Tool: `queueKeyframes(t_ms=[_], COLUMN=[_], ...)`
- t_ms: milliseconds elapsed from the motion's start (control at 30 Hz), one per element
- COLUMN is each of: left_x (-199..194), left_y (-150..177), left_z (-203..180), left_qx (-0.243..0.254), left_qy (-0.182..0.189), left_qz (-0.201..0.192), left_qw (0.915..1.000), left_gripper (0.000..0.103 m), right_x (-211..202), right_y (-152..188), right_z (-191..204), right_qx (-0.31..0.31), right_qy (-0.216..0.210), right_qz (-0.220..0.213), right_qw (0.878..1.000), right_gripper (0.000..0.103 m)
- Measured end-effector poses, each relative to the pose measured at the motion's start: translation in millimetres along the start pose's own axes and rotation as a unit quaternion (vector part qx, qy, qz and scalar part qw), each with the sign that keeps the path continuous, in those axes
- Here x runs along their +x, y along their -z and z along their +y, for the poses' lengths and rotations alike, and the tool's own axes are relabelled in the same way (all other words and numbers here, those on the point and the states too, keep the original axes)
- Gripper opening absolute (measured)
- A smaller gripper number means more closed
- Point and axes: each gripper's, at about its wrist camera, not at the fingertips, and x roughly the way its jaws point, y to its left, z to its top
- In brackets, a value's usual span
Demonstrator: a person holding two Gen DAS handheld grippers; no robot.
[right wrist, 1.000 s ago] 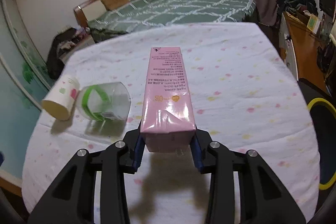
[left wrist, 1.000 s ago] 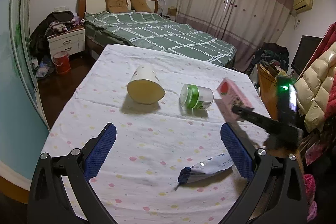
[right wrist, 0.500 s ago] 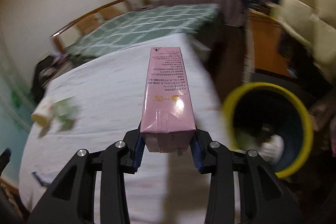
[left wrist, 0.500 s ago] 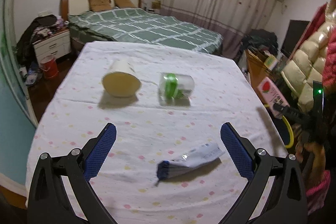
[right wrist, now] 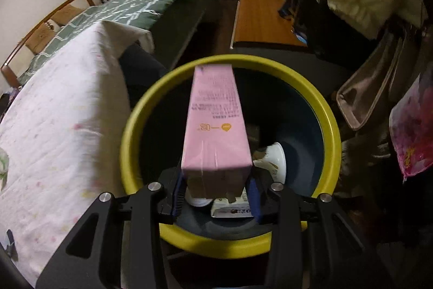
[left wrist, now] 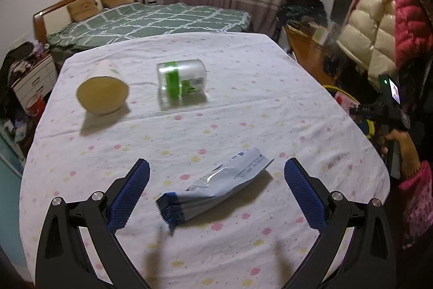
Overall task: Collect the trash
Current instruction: 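Carry the pink box with the right tool into the bin and open, then grasp the blue-and-white snack wrapper with the left tool and lift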
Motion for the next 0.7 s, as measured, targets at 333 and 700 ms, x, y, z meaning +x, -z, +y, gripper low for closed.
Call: queueKeyframes(t_ms=[333, 700], left_x=[23, 55], left_y=[-3, 0], left_z=[-9, 9], left_qx=[0.089, 0.112], left_qy=[0.021, 0.048], left_qz=[0.028, 0.081], left_qw=[0.9954, 0.9893], left_gripper=[0.098, 0.09], right_x=[-14, -21], right_y=[-1, 0], right_z=[-3, 9], right_qx=[-0.002, -0.015], right_qy=[-0.004, -0.014], right_qz=[-0.02, -0.019], right_qw=[1.0, 1.0], right_gripper=[0.056, 0.058])
